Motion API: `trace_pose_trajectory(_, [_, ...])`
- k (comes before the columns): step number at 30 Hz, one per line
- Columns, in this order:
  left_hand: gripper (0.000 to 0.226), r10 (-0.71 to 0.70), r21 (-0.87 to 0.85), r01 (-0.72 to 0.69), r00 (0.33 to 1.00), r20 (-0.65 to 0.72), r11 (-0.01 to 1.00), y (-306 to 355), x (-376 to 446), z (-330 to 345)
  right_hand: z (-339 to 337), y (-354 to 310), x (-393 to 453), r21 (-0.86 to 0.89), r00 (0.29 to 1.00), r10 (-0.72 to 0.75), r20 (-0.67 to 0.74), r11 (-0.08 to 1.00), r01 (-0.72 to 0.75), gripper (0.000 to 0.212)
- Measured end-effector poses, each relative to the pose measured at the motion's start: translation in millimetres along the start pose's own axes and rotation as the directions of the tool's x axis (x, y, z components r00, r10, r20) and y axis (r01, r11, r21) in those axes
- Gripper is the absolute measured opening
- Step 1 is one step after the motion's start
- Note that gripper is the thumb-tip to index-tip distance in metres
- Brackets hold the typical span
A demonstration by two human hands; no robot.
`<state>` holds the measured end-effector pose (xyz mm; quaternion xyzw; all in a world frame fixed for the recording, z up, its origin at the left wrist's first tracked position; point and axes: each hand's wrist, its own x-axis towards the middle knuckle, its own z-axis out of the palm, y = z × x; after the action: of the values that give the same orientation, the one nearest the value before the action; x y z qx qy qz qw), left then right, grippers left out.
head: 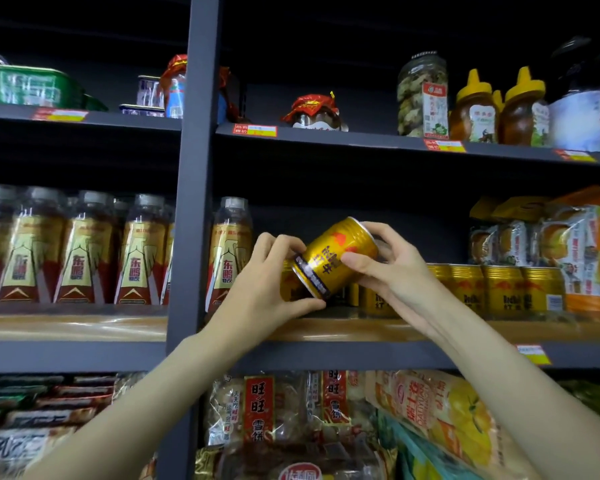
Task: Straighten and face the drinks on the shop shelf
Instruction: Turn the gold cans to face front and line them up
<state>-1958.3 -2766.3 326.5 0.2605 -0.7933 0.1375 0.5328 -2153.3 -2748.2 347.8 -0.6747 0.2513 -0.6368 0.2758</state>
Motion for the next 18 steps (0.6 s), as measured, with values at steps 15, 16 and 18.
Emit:
trace_pose_trajectory(15, [0.070,-0.224,0.054,0.218,0.939,0.260,0.975,-19.6,4.7,-16.8,20.2,21.9,35.8,-0.701,0.958,0.099,0.270,0.702,0.125,0.044])
trace_pose_trajectory(16, [0.073,-0.203,0.036,0.201,0.940,0.274,0.979,-18.6,5.3,-16.8,21.4,21.5,36.0,-0.724,0.956,0.082,0.280,0.672,0.155,0.045])
trace_pose_trajectory(18, [0.072,-0.164,0.014,0.167,0.941,0.295,0.986,-17.3,8.3,-15.1,21.3,17.5,37.2,-0.735,0.942,0.098,0.322,0.653,0.184,0.049])
